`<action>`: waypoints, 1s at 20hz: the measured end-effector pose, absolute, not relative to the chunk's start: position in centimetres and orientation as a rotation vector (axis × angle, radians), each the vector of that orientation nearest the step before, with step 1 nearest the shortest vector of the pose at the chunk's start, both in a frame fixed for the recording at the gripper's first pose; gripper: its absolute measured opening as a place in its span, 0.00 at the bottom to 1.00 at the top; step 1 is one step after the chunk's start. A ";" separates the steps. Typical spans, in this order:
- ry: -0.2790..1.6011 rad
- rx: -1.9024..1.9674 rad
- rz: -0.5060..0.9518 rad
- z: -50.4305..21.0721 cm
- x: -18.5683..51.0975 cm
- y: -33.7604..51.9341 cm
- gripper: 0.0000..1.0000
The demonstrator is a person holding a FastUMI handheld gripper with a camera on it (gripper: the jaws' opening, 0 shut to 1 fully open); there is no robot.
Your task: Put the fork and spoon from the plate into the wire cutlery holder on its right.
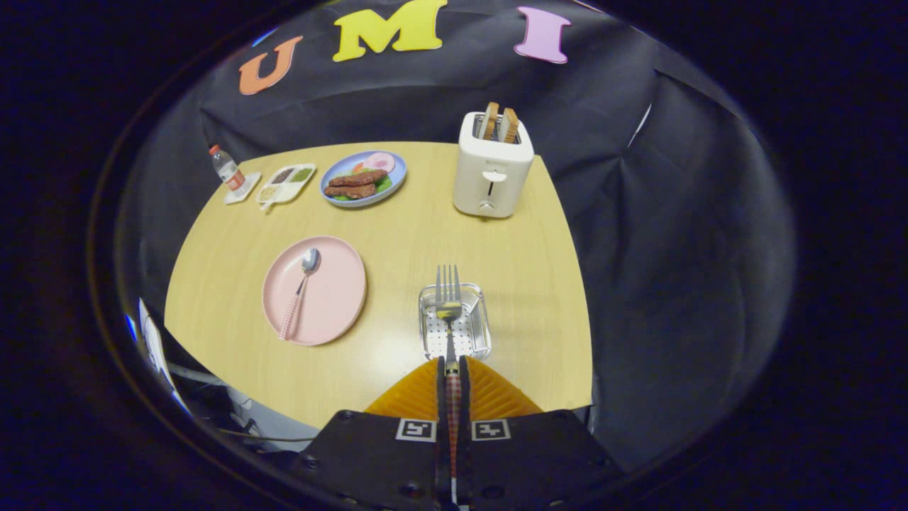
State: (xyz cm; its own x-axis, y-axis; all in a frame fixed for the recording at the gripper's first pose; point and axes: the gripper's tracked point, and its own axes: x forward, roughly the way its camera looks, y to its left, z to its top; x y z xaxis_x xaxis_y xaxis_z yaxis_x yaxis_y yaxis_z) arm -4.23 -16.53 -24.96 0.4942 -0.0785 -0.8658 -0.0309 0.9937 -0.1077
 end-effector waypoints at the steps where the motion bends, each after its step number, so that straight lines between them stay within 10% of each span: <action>1: 1.088 -0.135 -0.025 -25.2 -4.6 -16.9 0.03; 20: 1.651 -0.091 -0.023 -30.3 -1.4 -17.3 0.03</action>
